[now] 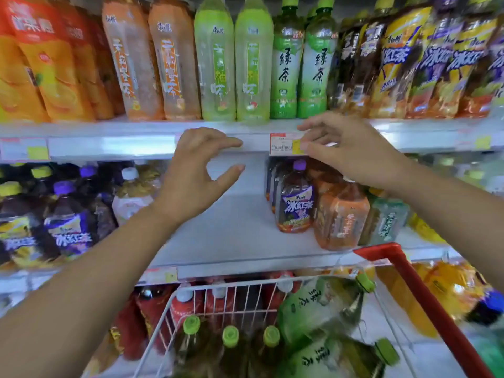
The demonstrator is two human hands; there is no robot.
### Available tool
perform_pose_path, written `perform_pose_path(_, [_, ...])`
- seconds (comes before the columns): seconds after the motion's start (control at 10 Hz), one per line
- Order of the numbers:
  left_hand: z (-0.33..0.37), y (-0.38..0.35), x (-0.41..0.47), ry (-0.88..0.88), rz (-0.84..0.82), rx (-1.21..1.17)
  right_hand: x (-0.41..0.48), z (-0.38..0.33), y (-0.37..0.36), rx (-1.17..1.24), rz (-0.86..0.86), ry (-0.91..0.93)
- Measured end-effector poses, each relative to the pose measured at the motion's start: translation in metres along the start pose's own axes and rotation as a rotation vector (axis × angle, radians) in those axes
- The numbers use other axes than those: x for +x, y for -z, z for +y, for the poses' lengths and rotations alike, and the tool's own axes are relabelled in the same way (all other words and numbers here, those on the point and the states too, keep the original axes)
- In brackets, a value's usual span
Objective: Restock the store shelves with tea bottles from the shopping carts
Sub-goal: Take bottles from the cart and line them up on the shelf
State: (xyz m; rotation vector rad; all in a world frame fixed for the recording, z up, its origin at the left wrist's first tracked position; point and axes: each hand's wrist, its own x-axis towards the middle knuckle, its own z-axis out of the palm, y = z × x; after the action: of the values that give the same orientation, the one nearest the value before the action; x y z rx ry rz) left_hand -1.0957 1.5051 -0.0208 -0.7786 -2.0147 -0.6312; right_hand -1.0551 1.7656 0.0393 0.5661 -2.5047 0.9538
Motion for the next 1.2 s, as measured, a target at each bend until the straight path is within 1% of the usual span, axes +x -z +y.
perform_pose_path(0.1, [0.025, 0.006, -0.065, 0.177, -0.354, -0.289, -0.056, 0.005, -0.031, 0.05, -0.269, -0.074])
perform_pose_path(0.2, [0.037, 0.011, -0.124, 0.352, -0.639, -0.463, -0.104, 0.014, -0.054, 0.064, -0.499, -0.139])
perform_pose_path(0.3, [0.05, 0.02, -0.163, 0.496, -0.914, -0.581, -0.14, 0.018, -0.074, 0.023, -0.694, -0.186])
perform_pose_path(0.4, [0.055, 0.033, -0.179, 0.576, -1.208, -0.697, -0.166, 0.015, -0.097, 0.029, -0.855, -0.191])
perform_pose_path(0.5, [0.056, 0.045, -0.186, 0.518, -1.468, -0.504, -0.183, 0.009, -0.113, 0.087, -1.013, -0.213])
perform_pose_path(0.6, [0.063, 0.048, -0.191, 0.435, -1.534, -0.343, -0.188, 0.01, -0.114, 0.012, -1.128, -0.2])
perform_pose_path(0.7, [0.064, 0.041, -0.193, 0.401, -1.56, -0.34, -0.19, 0.012, -0.104, -0.13, -1.244, -0.227])
perform_pose_path(0.8, [0.06, 0.034, -0.199, 0.37, -1.527, -0.412, -0.196, 0.008, -0.095, -0.276, -1.307, -0.224])
perform_pose_path(0.9, [0.056, 0.031, -0.2, 0.42, -1.494, -0.548, -0.205, 0.004, -0.089, -0.417, -1.386, -0.278])
perform_pose_path(1.0, [0.05, 0.024, -0.197, 0.493, -1.415, -0.576, -0.216, 0.007, -0.09, -0.356, -1.359, -0.364])
perform_pose_path(1.1, [0.045, 0.015, -0.197, 0.555, -1.329, -0.583, -0.219, 0.009, -0.092, -0.263, -1.212, -0.395])
perform_pose_path(1.2, [0.043, 0.01, -0.196, 0.644, -1.219, -0.661, -0.208, 0.006, -0.081, -0.098, -1.008, -0.496])
